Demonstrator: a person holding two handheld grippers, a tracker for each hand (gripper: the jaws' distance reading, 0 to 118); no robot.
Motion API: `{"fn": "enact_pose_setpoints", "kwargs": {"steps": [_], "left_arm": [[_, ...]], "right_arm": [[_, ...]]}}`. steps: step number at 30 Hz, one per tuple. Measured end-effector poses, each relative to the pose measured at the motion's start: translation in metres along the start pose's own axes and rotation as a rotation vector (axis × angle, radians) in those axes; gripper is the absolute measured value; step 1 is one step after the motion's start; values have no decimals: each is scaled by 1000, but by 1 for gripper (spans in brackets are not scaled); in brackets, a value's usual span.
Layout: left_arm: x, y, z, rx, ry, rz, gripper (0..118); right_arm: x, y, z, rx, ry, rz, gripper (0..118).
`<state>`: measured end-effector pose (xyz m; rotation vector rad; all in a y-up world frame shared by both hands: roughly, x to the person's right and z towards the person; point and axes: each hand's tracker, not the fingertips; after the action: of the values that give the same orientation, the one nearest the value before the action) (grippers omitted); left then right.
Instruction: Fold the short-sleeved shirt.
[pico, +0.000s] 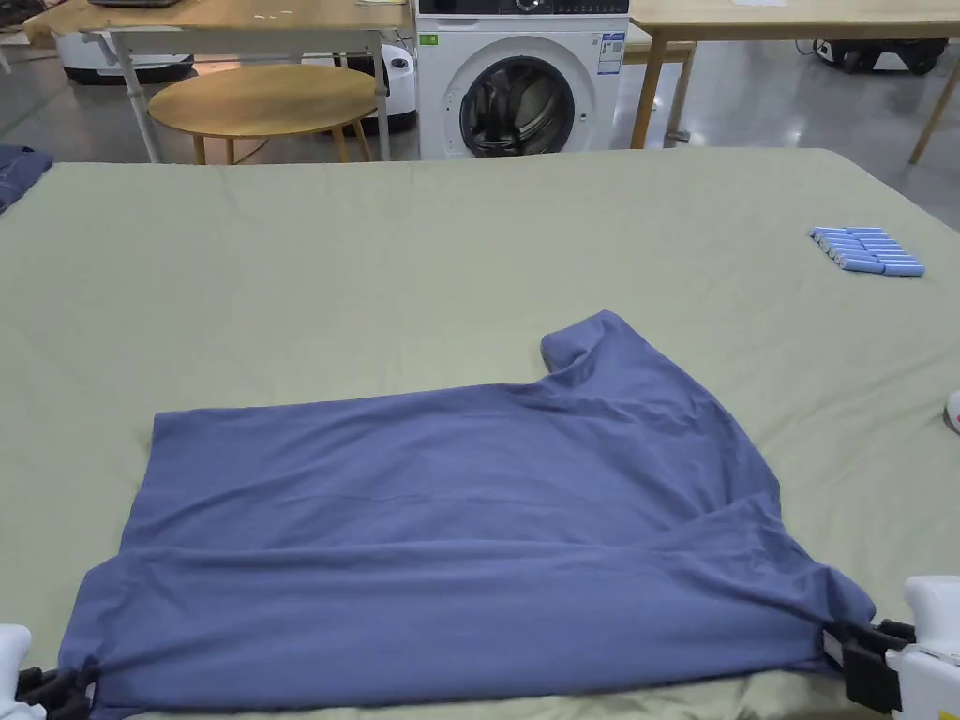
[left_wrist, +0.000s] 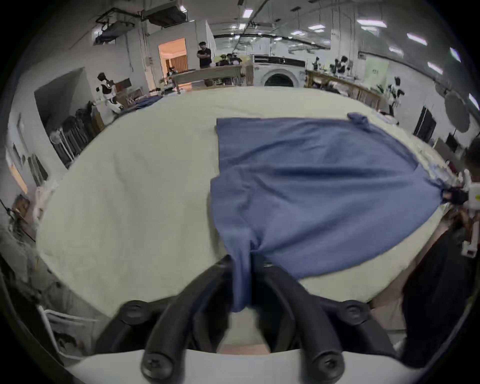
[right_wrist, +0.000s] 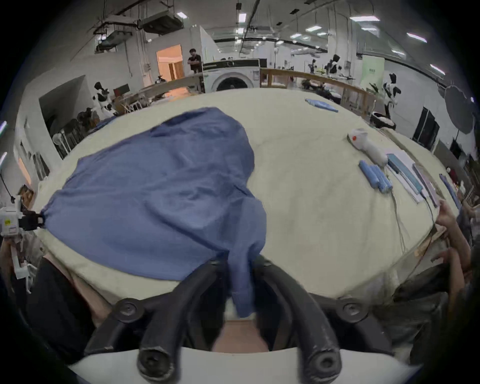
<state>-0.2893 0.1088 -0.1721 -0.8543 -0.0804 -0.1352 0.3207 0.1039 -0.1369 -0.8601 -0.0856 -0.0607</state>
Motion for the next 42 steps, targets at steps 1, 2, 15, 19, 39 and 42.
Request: {"fn": "enact_pose_setpoints", "kwargs": {"steps": [1,2,15,19,39,42], "left_arm": [[3,-2,-1,5,59,-25,73],[4,-4,1,8,94,-52,73],[72,95,104,668,-2,191,80],[111,106,116,860,102,92,0],[39,116,-3,497,87,206,0],[5,167,-55,352,86,228,0]], "right_arm": [[-1,-1,2,11,-63,2,74],[2,-2,6,38,-89,-28,97],[-133,88,87,585,19,122,106],[-181,104,76,687,48,100,55],[-182,87,10,525,99,78,0],[-183,91,-9,499,82,89,0]]}}
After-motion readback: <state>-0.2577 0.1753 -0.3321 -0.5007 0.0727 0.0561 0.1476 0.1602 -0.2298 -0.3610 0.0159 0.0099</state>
